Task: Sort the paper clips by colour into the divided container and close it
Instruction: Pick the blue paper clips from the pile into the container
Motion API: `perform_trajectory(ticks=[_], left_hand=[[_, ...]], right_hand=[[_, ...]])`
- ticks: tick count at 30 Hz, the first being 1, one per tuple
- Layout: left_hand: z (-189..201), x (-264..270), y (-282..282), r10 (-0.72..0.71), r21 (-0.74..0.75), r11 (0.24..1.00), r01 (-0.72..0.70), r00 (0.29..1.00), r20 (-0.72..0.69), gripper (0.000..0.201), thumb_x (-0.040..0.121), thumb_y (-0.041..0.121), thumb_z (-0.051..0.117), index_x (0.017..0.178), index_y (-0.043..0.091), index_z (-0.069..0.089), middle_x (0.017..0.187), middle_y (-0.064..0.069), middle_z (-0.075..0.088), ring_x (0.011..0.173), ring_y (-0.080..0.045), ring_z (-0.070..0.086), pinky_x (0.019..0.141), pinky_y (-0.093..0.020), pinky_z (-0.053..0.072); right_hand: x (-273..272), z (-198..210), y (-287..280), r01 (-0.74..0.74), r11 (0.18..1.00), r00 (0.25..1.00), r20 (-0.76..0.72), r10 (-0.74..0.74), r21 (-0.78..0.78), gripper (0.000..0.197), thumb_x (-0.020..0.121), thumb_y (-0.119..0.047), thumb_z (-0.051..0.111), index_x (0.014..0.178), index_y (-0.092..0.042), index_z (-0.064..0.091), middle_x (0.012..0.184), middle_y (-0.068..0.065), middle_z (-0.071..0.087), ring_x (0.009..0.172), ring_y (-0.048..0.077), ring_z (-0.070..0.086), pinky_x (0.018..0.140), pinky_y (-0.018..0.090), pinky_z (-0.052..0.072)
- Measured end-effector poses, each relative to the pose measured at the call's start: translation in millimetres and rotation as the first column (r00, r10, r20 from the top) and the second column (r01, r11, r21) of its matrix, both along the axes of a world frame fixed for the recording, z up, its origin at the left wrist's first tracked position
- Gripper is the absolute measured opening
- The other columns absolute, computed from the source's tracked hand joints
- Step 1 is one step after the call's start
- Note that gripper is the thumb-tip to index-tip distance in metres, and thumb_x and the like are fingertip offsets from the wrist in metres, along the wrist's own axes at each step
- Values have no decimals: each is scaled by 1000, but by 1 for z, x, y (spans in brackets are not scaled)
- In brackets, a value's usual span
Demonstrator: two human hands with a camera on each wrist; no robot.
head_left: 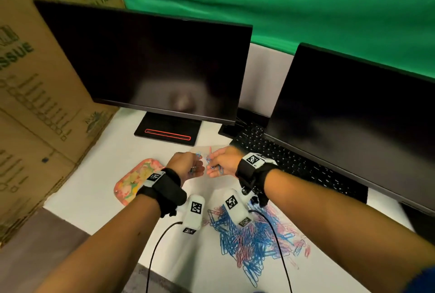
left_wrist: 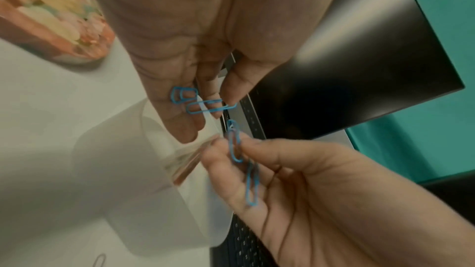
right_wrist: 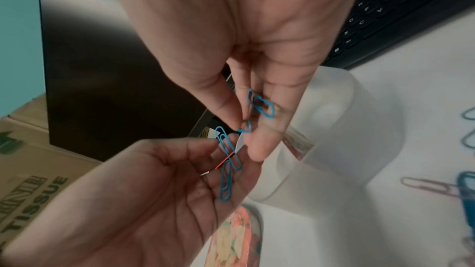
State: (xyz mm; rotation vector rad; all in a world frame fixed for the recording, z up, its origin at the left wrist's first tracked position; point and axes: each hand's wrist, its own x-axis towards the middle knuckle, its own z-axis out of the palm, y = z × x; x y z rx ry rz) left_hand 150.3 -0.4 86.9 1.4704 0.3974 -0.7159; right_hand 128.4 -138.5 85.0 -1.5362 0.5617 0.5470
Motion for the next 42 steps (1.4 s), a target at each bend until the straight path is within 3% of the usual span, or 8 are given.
perform_trajectory(ticks=[7,12,15,18,22,28,33,42], left_hand=[[6,18,3,4,99,995,-6,1000,21,10,87,1,46,89,2,56,87,-16,50,79,-29,50,74,-36,47],[6,20,2,-133,209,972,110,986,99,23,88,3,48,108,6,58,104,-15,55,96,-29,53,95,-41,48],[3,13,4,-254,269,944,190,939,230,23,89,3,47,102,12,63,94,-6,60,88,-23,56,80,-35,50],[-12,-10,13,-483,363,861,357,798,360,16,85,9,59,81,21,68,82,1,67,73,-16,61,63,-22,49],[-48,-50,21,-824,689,543,479,463,327,14,80,14,61,80,28,65,79,10,66,67,-1,58,72,-22,47],[-95,-83,18,-992,904,106,415,103,69,36,85,13,47,115,29,59,114,2,53,108,-23,53,82,-32,45],[-106,-84,16,-995,941,78,328,82,54,18,91,24,46,100,21,60,107,-1,52,103,-25,53,74,-36,45],[-95,-79,17,-928,871,324,368,305,216,11,86,22,54,91,26,63,85,8,66,85,-21,62,66,-26,39]], right_hand=[[23,-11,6,-38,997,999,17,39,-73,16,85,-3,56,77,-17,55,82,5,58,79,21,59,86,39,52],[12,0,-3,143,982,989,20,-147,127,21,88,9,51,84,-11,54,73,9,47,64,17,48,60,25,49],[-14,7,-22,41,993,989,146,-25,-109,21,90,4,50,102,-7,64,85,11,61,77,21,60,64,24,51],[-57,-3,-48,-84,862,952,216,218,-500,20,86,-8,57,96,-18,71,90,4,70,78,16,64,66,20,50],[-128,-32,-63,-237,746,915,115,387,-623,20,85,-10,55,91,-19,72,82,-6,68,73,6,62,72,19,51],[-201,-76,-53,-466,464,708,-3,706,-753,26,85,-36,45,106,-29,58,96,-7,58,89,14,55,79,27,46],[-228,-92,-38,-465,319,601,-30,799,-826,45,80,-49,44,114,-21,52,112,5,55,103,25,52,85,36,46],[-233,-111,-74,-225,391,775,78,627,-893,16,84,-23,53,97,-22,61,97,0,60,92,24,59,82,33,49]])
